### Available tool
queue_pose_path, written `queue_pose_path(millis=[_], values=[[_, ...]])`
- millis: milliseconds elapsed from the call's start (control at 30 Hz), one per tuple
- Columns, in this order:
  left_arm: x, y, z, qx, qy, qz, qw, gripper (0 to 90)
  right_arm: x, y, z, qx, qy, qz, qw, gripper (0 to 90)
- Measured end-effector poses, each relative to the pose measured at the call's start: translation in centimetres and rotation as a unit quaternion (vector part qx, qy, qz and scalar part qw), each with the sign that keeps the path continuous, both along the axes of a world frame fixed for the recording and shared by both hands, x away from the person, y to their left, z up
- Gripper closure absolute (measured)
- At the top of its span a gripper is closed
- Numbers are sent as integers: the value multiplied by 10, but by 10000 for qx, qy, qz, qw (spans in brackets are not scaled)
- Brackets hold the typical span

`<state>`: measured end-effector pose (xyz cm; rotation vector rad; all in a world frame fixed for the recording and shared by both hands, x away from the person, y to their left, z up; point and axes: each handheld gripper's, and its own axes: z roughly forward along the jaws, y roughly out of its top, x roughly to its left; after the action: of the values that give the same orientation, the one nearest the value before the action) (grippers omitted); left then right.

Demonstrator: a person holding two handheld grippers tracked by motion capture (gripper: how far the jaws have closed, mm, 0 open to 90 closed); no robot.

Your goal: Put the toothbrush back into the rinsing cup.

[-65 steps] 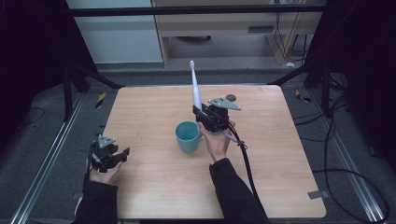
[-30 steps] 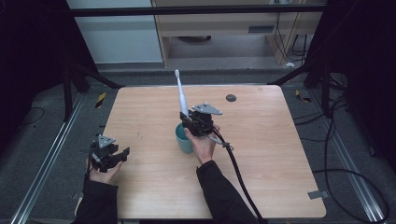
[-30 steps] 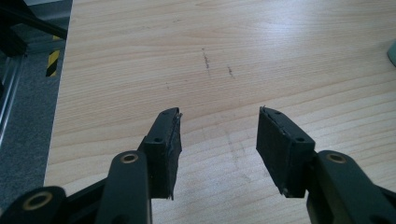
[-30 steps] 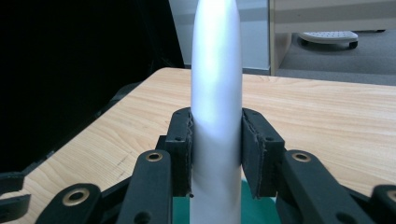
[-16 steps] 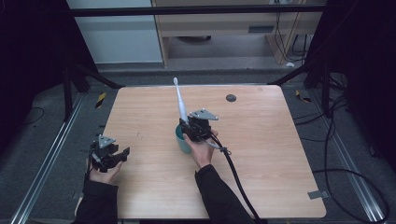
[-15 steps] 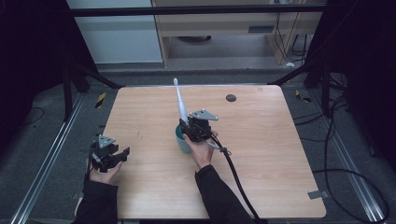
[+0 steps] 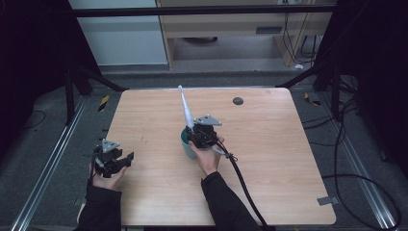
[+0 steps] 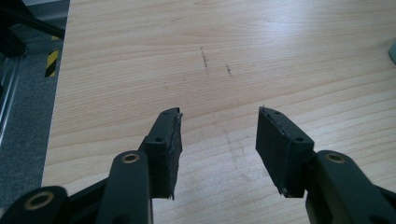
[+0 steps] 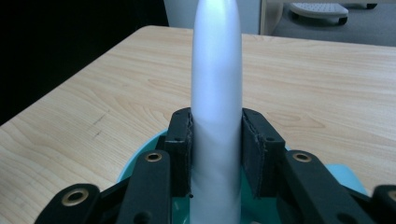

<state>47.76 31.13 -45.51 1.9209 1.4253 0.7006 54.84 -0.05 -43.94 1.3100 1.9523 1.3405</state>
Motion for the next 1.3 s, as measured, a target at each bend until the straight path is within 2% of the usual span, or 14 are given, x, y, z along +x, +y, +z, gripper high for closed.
queue_pose_path(millis=[300,433,500,633,767,833,933,1067,1200,1300], values=[[0,-2,-1,32,37,-39,10000,500,-3,0,-2,-51,57,75,9999,630],[0,-2,-1,30,39,-36,10000,500,-5,-2,1,-76,-11,31,10000,595],[0,-2,-1,29,31,-34,10000,500,-7,-4,3,-71,-48,41,10000,527],[-1,-2,0,25,11,-41,10000,497,-14,-14,12,-153,-151,21,9998,294],[-1,-3,0,25,-13,-49,10000,493,-29,-41,23,-139,-358,-95,9992,229],[-2,-4,0,15,-7,-75,10000,489,-36,-60,28,-58,-350,-107,9993,211],[-2,-4,-1,17,-2,-86,10000,482,-43,-84,29,-167,-414,-154,9989,181],[-1,-3,-2,13,35,-78,10000,469,-53,-120,23,-395,-388,-349,9979,176],[0,-3,-4,-3,64,-92,9999,451,-63,-157,11,-409,-257,-623,9969,171],[-1,-4,-5,-14,78,-134,9999,435,-70,-180,2,-322,-169,-806,9961,169]])
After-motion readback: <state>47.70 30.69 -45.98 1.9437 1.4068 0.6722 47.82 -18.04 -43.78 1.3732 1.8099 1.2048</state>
